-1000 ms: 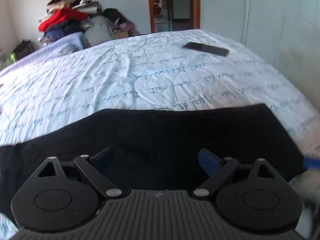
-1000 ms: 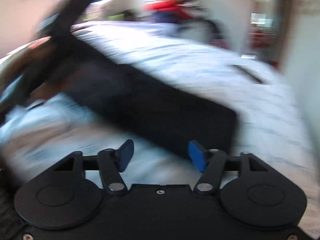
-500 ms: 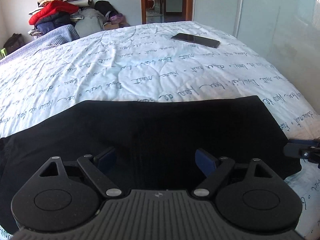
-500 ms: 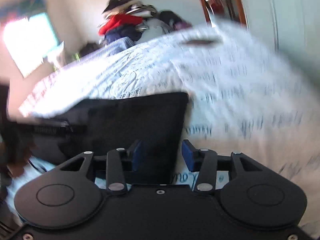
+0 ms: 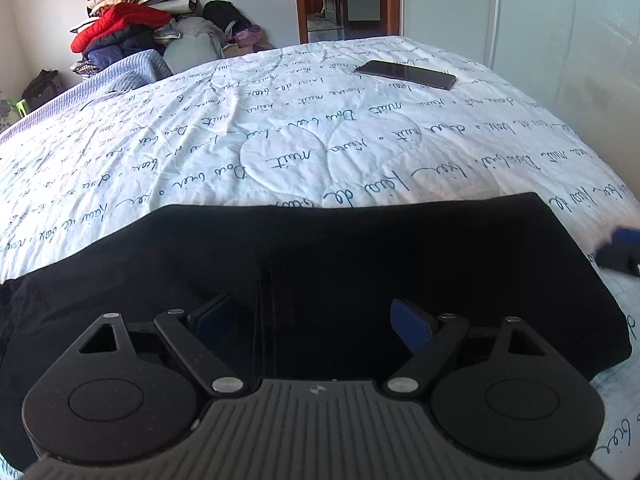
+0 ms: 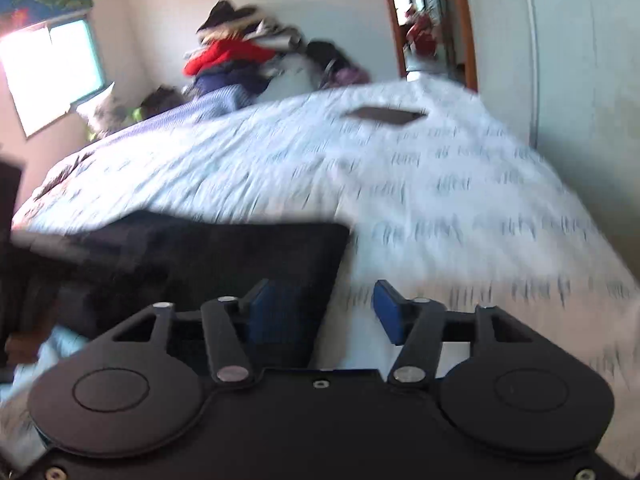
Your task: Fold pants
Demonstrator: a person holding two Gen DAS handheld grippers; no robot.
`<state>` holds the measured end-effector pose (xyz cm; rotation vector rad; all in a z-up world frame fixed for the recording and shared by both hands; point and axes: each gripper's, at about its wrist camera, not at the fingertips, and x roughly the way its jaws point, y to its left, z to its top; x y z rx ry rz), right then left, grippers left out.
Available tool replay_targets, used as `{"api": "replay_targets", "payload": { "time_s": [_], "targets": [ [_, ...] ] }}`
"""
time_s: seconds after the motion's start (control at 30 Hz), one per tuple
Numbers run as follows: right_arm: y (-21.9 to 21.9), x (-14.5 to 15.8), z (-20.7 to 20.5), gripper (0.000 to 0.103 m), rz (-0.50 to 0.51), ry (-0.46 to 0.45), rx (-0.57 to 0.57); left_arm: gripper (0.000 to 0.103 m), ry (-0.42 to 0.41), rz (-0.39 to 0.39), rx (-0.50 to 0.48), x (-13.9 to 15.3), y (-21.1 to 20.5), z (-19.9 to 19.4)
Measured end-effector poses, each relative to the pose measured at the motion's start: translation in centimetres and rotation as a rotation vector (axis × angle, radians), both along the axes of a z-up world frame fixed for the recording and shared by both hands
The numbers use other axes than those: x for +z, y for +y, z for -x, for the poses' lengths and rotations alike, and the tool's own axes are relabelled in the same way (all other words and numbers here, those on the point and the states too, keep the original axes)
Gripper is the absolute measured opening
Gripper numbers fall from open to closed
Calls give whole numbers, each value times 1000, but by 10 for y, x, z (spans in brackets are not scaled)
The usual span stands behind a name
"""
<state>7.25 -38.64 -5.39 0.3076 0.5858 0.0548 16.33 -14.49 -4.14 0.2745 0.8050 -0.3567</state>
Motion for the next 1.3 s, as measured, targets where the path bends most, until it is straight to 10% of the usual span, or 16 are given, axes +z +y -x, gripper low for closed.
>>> {"api": "replay_targets", "payload": {
  "time_s": [0.17, 0.23, 0.33, 0.4, 0.47, 0.5, 0.9, 1.07, 1.3],
  "targets": [
    [-28, -30, -69, 43, -199, 112, 1, 90, 41, -22, 8, -9, -5, -17],
    [-25, -31, -75, 19, -169, 95, -12, 92, 48, -10, 22, -10, -3, -19],
    [-7, -17, -67, 11, 29, 73, -83, 97, 44, -13, 48, -13, -2, -20],
    [12, -4, -57, 17, 179, 43, -131, 98, 41, -15, 54, -13, -2, -19],
    [26, 8, -47, 81, 218, 14, -143, 100, 33, -22, 57, -14, -3, -18],
    [36, 12, -40, 95, 221, -5, -124, 100, 30, -26, 60, -14, -3, -18],
    [99, -19, -39, 101, 387, 165, -55, 102, 28, -40, 68, -13, -4, -17],
    [102, 3, -16, 101, 407, 74, -143, 102, 20, -44, 66, -14, -5, -18],
    [150, 15, -31, 101, 498, 38, 60, 97, -22, -13, 150, 11, 44, 1]
  ]
}}
